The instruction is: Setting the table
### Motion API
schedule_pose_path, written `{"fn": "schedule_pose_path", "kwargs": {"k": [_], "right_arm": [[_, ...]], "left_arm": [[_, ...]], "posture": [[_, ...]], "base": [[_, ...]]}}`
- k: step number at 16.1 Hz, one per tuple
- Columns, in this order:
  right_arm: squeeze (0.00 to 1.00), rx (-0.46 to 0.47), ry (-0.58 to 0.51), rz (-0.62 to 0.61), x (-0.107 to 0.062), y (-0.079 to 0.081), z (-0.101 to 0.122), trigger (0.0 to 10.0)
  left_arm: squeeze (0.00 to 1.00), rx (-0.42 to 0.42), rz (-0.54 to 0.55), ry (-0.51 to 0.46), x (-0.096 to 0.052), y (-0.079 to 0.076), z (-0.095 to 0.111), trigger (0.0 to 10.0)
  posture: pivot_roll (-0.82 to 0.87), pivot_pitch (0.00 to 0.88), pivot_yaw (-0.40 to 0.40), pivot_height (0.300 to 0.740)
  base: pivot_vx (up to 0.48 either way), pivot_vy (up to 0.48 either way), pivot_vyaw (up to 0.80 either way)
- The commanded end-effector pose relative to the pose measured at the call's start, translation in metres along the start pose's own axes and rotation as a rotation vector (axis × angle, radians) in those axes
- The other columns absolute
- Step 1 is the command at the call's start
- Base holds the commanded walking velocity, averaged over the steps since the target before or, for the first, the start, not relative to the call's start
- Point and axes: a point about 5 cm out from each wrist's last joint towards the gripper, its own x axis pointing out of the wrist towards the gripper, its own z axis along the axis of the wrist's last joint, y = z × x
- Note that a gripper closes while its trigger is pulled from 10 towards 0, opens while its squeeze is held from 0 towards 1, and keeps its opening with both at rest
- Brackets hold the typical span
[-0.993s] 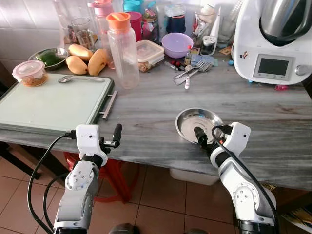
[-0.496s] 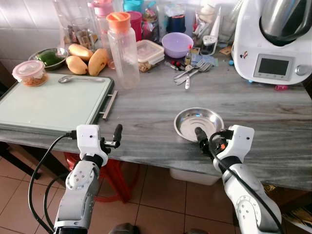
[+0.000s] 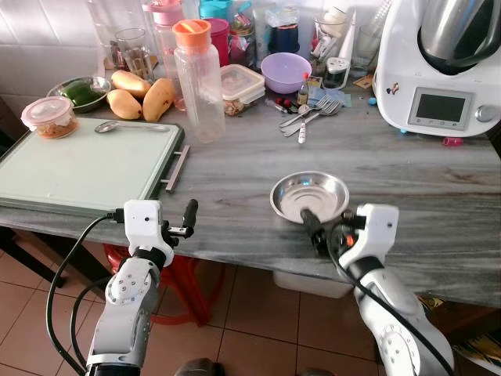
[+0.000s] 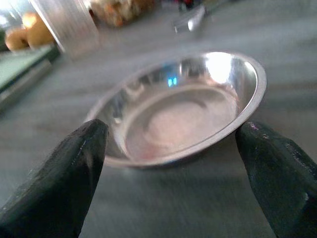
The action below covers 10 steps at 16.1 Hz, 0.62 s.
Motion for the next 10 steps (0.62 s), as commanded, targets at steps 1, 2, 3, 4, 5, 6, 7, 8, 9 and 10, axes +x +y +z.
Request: {"fn": "schedule_pose_path", "kwargs": {"k": [1,2,3,4,5,6,7,8,9,10], "right_arm": [[1.00,-0.002,0.027,0.010,-0.002,0.001,-0.004,10.0],[1.00,-0.002,0.046,0.007,-0.006,-0.001,-0.009,10.0],[1.00,-0.001,0.063,-0.001,-0.012,-0.003,-0.013,10.0],[1.00,0.002,0.075,-0.010,-0.017,-0.006,-0.016,10.0],[1.00,0.001,0.084,-0.016,-0.021,-0.008,-0.019,10.0],[1.00,-0.005,0.077,-0.025,-0.030,-0.011,-0.021,10.0],[1.00,-0.053,0.034,-0.030,-0.034,-0.012,-0.016,10.0],[1.00,-0.184,-0.026,0.018,-0.038,-0.006,-0.008,10.0],[1.00,-0.259,-0.068,0.043,-0.039,-0.001,-0.002,10.0],[1.00,-0.261,-0.088,0.041,-0.039,0.001,0.002,10.0]], "left_arm": [[0.00,0.014,0.000,0.003,0.000,0.002,0.000,10.0],[0.00,0.016,-0.002,0.002,0.001,0.003,0.001,10.0],[0.00,0.018,-0.005,0.000,0.002,0.003,0.001,10.0],[0.00,0.020,-0.007,0.000,0.002,0.003,0.001,10.0],[0.00,0.020,-0.008,-0.001,0.002,0.003,0.002,10.0],[0.00,0.021,-0.010,-0.002,0.002,0.004,0.002,10.0],[0.00,0.017,-0.011,-0.010,0.002,0.004,0.003,10.0],[0.00,0.001,-0.014,-0.038,0.002,0.004,0.007,10.0],[0.00,-0.008,-0.014,-0.052,0.001,0.003,0.009,10.0],[0.00,-0.013,-0.003,-0.043,0.001,0.003,0.008,10.0]], "posture": [[-0.07,0.000,0.060,0.740],[-0.07,0.000,0.060,0.740],[-0.07,0.000,0.060,0.740],[-0.07,0.000,0.059,0.740],[-0.07,0.000,0.059,0.740],[-0.07,0.000,0.059,0.740],[-0.07,0.000,0.061,0.740],[-0.07,0.000,0.060,0.740],[-0.08,0.000,0.061,0.740],[-0.08,0.000,0.060,0.740]], "base": [[0.000,0.000,0.00],[0.000,0.000,0.00],[0.000,0.000,0.00],[0.000,0.000,0.00],[0.000,0.000,0.00],[0.000,0.000,0.00],[0.000,0.000,0.00],[0.000,0.000,0.00],[0.000,0.000,0.00],[0.000,0.000,0.00]]}}
